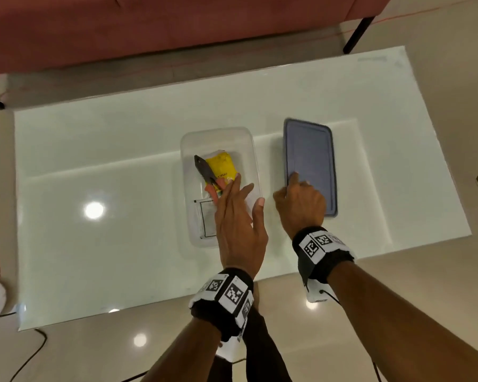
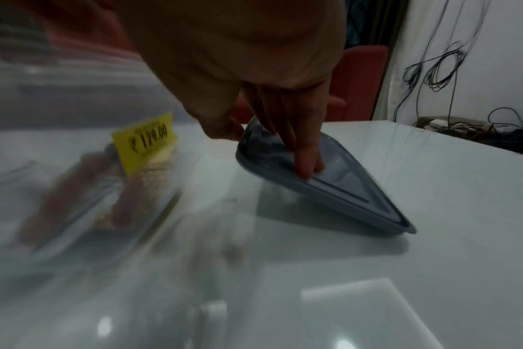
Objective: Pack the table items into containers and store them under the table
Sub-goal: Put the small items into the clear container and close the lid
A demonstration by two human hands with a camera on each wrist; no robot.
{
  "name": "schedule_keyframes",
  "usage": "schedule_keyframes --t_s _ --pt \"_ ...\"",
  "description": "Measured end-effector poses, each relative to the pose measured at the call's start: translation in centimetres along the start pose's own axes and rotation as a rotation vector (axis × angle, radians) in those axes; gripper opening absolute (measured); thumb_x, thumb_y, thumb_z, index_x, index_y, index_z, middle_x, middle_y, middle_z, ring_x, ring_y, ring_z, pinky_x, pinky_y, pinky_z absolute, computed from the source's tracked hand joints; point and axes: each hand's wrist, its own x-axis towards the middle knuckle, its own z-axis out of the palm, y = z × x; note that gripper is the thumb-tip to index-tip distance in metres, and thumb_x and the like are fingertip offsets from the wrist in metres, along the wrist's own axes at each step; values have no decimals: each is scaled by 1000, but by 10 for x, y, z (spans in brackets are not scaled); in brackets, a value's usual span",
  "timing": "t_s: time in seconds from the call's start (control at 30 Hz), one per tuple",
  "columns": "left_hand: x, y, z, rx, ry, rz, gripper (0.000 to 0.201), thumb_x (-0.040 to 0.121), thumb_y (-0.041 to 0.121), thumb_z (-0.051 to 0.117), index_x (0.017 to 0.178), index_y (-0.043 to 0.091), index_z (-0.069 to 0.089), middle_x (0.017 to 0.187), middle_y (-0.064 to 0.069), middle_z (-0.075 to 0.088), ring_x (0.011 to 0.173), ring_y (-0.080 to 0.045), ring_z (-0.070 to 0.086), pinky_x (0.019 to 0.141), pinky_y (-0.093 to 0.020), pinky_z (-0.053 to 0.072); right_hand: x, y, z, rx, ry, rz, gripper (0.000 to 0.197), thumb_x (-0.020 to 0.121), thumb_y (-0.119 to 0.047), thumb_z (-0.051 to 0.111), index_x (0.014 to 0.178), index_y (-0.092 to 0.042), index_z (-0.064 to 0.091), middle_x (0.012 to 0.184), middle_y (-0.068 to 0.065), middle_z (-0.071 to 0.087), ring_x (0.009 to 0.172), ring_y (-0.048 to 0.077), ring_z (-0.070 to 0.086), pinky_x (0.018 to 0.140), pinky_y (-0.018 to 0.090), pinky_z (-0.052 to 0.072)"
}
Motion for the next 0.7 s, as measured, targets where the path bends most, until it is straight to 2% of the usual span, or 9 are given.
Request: schedule_keyframes --t_s 0.1,0.17,0.2,0.3,0.37,0.43,0.53,0.6,0.7 --pt "13 9 -7 -72 6 -46 36 97 44 40 126 26 52 139 5 53 133 -22 45 111 -28 38 -4 -17 -42 231 260 43 43 97 -23 42 137 -5 44 94 18 69 73 34 65 61 32 43" --pt "26 18 -15 -137 25 -94 33 97 45 38 127 35 48 136 5 56 121 -22 57 101 -38 48 -10 -29 -71 477 482 68 40 97 -22 40 131 -3 52 94 17 68 79 32 65 65 31 45" --pt "34 23 -19 -151 43 -111 33 98 44 38 129 35 47 136 4 57 117 -20 60 100 -37 48 -14 -36 -83 606 588 82 41 95 -21 38 127 -2 54 98 16 69 83 29 65 69 30 47" --pt "54 32 -36 -115 94 -156 42 101 41 34 135 21 49 136 -2 57 116 -14 58 95 -16 41 -26 -53 -102 897 743 127 36 96 -13 37 125 -2 56 109 9 68 91 17 64 79 13 49" --pt "61 34 -47 -171 108 -226 46 101 44 30 133 19 51 127 0 63 114 -15 58 91 -17 43 -32 -57 -99 975 698 147 35 96 -8 37 125 -2 56 107 0 63 89 9 59 76 0 43" --pt "61 30 -57 -220 120 -275 44 101 44 30 123 17 57 110 0 67 102 -17 63 79 -12 47 -38 -59 -84 943 530 141 36 95 -8 36 123 -3 57 100 -3 59 85 10 57 68 -4 37" --pt "40 14 -66 -30 156 -254 40 102 41 33 120 14 56 110 -2 66 95 -20 64 78 -24 51 -55 -59 -49 723 320 137 30 98 -11 37 118 -3 58 91 3 61 81 22 62 64 14 44" --pt "16 0 -68 141 178 -262 36 101 39 37 119 16 56 117 -1 57 93 -18 62 75 -25 46 -68 -56 -29 553 241 141 29 97 -15 39 116 -4 58 92 10 60 82 25 60 66 29 46" --pt "-15 -22 -69 229 158 -307 37 100 41 41 125 18 53 121 -3 47 96 -19 59 74 -31 53 -86 -52 -12 440 144 133 27 96 -17 42 112 -5 60 92 11 55 81 23 54 65 29 44"
